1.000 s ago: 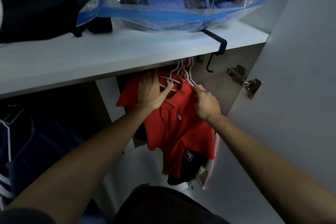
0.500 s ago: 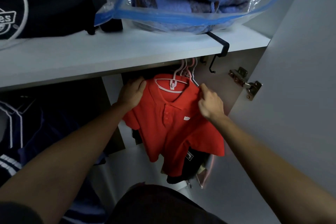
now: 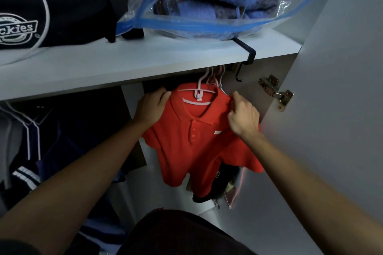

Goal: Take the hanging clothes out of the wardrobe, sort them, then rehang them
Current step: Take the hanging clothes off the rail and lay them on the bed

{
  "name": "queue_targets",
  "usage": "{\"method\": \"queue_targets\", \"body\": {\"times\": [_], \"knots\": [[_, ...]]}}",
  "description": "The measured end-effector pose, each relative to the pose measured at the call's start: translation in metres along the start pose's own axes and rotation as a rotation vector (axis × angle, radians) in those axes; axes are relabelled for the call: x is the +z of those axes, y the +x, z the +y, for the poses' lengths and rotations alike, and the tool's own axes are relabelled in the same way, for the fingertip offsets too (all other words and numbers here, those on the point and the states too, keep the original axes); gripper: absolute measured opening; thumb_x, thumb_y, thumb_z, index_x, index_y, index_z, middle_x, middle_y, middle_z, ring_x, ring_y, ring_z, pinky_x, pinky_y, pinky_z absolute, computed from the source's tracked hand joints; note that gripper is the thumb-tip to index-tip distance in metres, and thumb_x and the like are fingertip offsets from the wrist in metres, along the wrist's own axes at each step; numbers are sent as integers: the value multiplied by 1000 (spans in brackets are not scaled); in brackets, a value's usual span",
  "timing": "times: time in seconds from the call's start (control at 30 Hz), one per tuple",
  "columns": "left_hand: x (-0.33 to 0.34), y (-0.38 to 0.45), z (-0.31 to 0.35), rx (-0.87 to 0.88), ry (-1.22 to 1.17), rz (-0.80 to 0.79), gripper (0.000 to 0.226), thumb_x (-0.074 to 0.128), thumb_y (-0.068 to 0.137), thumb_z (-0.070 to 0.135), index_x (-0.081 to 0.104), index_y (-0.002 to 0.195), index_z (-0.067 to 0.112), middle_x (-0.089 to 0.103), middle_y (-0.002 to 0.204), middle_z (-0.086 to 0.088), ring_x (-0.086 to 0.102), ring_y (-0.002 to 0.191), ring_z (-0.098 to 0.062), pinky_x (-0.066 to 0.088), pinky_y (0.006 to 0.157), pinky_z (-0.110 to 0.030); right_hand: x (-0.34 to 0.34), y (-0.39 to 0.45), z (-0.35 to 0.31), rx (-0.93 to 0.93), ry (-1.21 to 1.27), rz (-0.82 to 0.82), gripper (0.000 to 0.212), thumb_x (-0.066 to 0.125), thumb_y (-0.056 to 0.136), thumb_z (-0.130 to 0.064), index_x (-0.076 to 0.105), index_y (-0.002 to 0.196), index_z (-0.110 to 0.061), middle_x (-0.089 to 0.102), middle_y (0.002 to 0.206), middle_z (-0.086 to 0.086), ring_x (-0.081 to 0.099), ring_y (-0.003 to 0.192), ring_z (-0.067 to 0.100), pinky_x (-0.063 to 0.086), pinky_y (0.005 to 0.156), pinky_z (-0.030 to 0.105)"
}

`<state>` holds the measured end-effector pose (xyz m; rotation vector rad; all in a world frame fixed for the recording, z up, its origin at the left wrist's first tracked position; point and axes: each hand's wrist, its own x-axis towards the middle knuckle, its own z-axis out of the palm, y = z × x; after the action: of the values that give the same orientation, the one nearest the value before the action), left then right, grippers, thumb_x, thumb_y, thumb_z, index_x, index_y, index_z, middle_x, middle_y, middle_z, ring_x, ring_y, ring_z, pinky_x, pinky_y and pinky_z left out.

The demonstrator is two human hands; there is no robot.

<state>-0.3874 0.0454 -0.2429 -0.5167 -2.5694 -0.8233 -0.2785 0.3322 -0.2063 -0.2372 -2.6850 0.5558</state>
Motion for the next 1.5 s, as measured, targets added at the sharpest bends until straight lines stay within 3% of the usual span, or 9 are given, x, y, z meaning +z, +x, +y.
{"method": "queue_targets", "body": {"times": [0.13, 0.27, 0.37, 0.47, 0.6, 0.87, 1.03, 1.23, 1.5], "knots": [[-5, -37, 12, 1, -80, -112, 42, 36, 104, 57, 54, 91, 22, 63, 80, 0, 65, 79, -24, 47, 68, -37, -8, -35, 5, 10, 59, -45, 59, 49, 83, -4, 52, 138, -26, 69, 121, 10, 63, 108, 39, 43, 76, 42], [-17, -69, 39, -17, -92, -138, 33, 42, 108, 51, 53, 90, 26, 63, 78, 6, 62, 75, -14, 37, 65, -31, -21, -65, 15, 31, 72, -92, 33, 48, 92, -7, 55, 123, -16, 68, 117, 15, 62, 105, 41, 44, 76, 44], [-30, -93, 62, -8, -101, -145, 32, 40, 108, 54, 51, 87, 32, 63, 78, 9, 62, 74, -11, 46, 64, -34, -35, -89, 27, 22, 107, -112, 23, 48, 96, -11, 55, 116, -20, 68, 118, 11, 63, 107, 38, 48, 80, 44], [-38, -115, 80, 0, -81, -138, 39, 37, 107, 57, 56, 90, 27, 65, 82, 7, 62, 75, -12, 52, 68, -38, -45, -116, 40, 23, 150, -127, 9, 48, 102, -22, 53, 109, -22, 68, 112, 8, 63, 104, 36, 47, 79, 42], [-43, -144, 102, 34, -80, -165, 45, 38, 107, 54, 61, 91, 19, 65, 81, 5, 61, 72, -10, 52, 65, -39, -57, -155, 52, 53, 188, -120, 11, 54, 102, -32, 56, 104, -21, 69, 104, 6, 64, 99, 34, 45, 76, 40], [-46, -165, 140, 159, -251, -344, 34, 49, 103, 45, 55, 77, 23, 60, 72, 12, 60, 69, -5, 48, 64, -37, -90, -240, 62, 245, 210, 4, 10, 58, 99, -35, 57, 98, -25, 68, 97, -5, 63, 93, 26, 47, 74, 37], [-25, -174, 174, 325, -370, -479, 35, 57, 97, 50, 49, 75, 24, 54, 66, 6, 57, 65, -8, 44, 62, -38, -119, -319, 65, 454, 196, 102, 11, 58, 97, -37, 59, 95, -26, 64, 87, -12, 59, 82, 18, 38, 68, 33], [6, -218, 239, 570, -514, -668, 39, 66, 94, 48, 52, 74, 17, 54, 66, 4, 58, 62, -18, 49, 63, -43, -164, -440, 71, 686, 220, 140, 16, 57, 94, -40, 63, 95, -25, 67, 84, -12, 62, 79, 16, 51, 73, 40], [22, -329, 390, 962, -562, -929, 43, 59, 93, 61, 58, 80, 20, 61, 73, 6, 62, 68, -22, 52, 64, -41, -240, -630, 63, 1014, 154, 484, 8, 63, 92, -36, 64, 91, -28, 67, 83, -13, 64, 81, 12, 51, 74, 40]]}}
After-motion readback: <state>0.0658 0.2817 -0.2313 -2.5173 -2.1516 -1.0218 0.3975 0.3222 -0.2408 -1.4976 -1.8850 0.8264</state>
